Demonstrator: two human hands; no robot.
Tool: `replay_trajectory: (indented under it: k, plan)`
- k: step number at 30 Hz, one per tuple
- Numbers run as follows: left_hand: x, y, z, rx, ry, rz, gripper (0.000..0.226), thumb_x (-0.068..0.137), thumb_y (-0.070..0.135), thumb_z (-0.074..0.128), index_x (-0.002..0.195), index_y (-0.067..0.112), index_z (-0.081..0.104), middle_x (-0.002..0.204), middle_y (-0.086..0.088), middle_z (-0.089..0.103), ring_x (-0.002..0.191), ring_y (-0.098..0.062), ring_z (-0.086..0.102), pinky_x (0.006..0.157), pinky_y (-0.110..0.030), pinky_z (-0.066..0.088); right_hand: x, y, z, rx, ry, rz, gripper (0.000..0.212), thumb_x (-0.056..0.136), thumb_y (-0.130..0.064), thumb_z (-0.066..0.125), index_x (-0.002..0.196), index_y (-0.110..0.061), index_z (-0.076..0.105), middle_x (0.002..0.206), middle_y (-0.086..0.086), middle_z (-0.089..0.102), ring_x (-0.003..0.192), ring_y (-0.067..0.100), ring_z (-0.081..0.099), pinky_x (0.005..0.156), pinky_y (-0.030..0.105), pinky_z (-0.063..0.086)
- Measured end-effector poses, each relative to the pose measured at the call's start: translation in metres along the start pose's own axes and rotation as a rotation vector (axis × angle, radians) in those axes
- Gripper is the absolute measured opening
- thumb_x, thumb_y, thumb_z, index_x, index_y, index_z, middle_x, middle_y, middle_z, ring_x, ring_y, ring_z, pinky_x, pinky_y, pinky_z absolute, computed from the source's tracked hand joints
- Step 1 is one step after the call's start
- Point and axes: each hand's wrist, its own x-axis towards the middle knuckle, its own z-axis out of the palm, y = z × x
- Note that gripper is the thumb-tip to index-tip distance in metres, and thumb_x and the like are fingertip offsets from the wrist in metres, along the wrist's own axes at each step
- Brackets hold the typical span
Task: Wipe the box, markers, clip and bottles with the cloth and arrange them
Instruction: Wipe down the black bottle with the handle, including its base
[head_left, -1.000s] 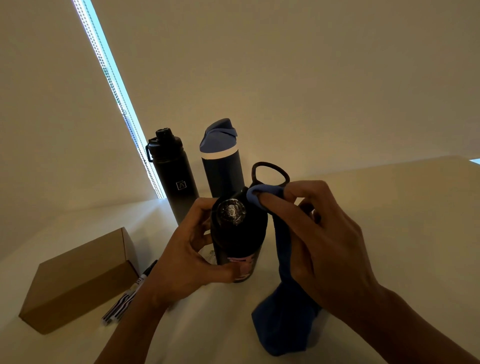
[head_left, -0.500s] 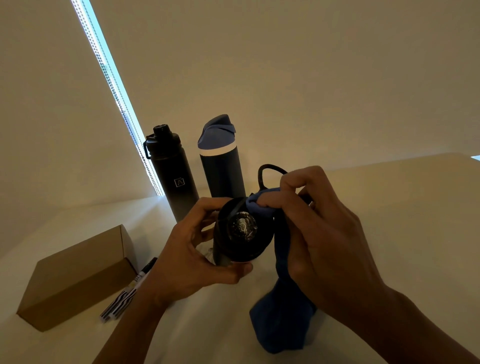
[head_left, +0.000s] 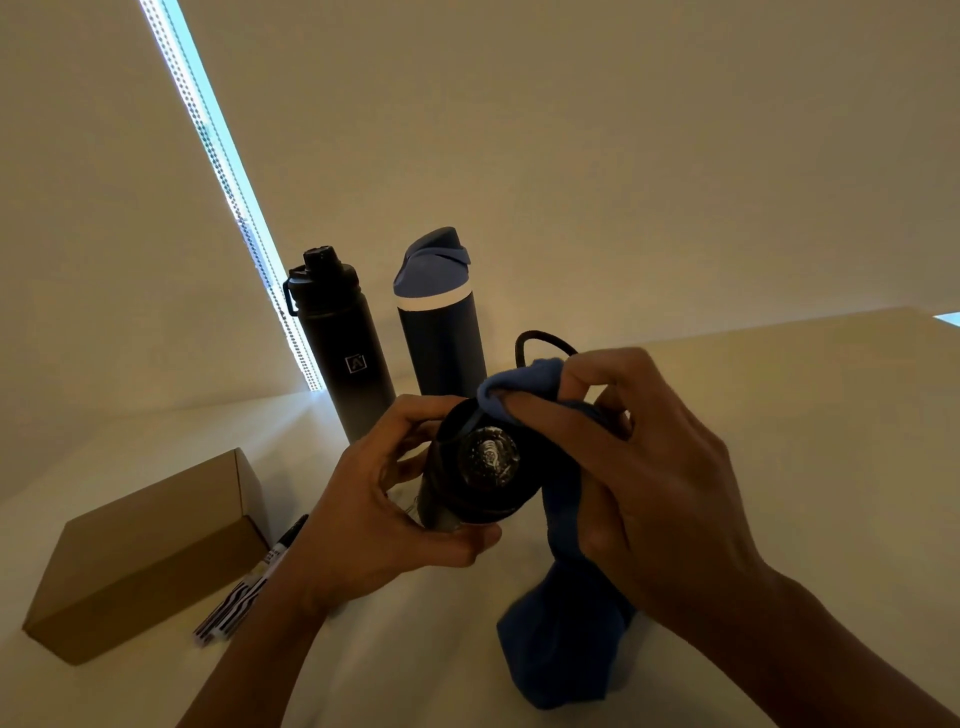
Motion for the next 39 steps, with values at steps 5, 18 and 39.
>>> replay_trajectory:
  k: [5, 18, 39]
  plan:
    - [-0.001, -0.001, -0.001, -0.003, -0.009, -0.015, 0.088, 0.06, 0.028, 0.097, 0.132, 0.052, 0.052, 0.133, 0.011, 0.064, 0.13, -0.023, 0.061, 0.105, -0.059, 0.052, 0.0, -0.005, 0.002, 0.068, -0.056, 0.021, 0.054, 0.093, -0.01, 0.061, 0.14, -0.03, 0.046, 0.128, 0.011, 0.057, 0.104, 0.026, 0.064, 0.077, 0.041, 0.061]
    - [-0.001, 0.006, -0.002, 0.001, -0.067, -0.005, 0.091, 0.061, 0.002, 0.098, 0.133, 0.036, 0.053, 0.131, 0.012, 0.064, 0.129, -0.02, 0.062, 0.105, -0.045, 0.056, 0.004, 0.013, 0.003, 0.269, 0.098, 0.174, 0.039, 0.099, 0.001, 0.054, 0.123, -0.024, 0.07, 0.113, 0.0, 0.048, 0.092, 0.018, 0.058, 0.08, 0.019, 0.05]
    - [0.001, 0.007, -0.005, -0.05, -0.091, -0.105, 0.088, 0.059, 0.004, 0.096, 0.134, 0.016, 0.051, 0.126, 0.012, 0.067, 0.122, -0.016, 0.065, 0.096, -0.023, 0.057, -0.003, 0.01, 0.031, 0.598, -0.114, 0.391, 0.042, 0.092, 0.001, 0.053, 0.127, -0.016, 0.067, 0.104, 0.006, 0.05, 0.097, 0.011, 0.056, 0.087, 0.015, 0.045]
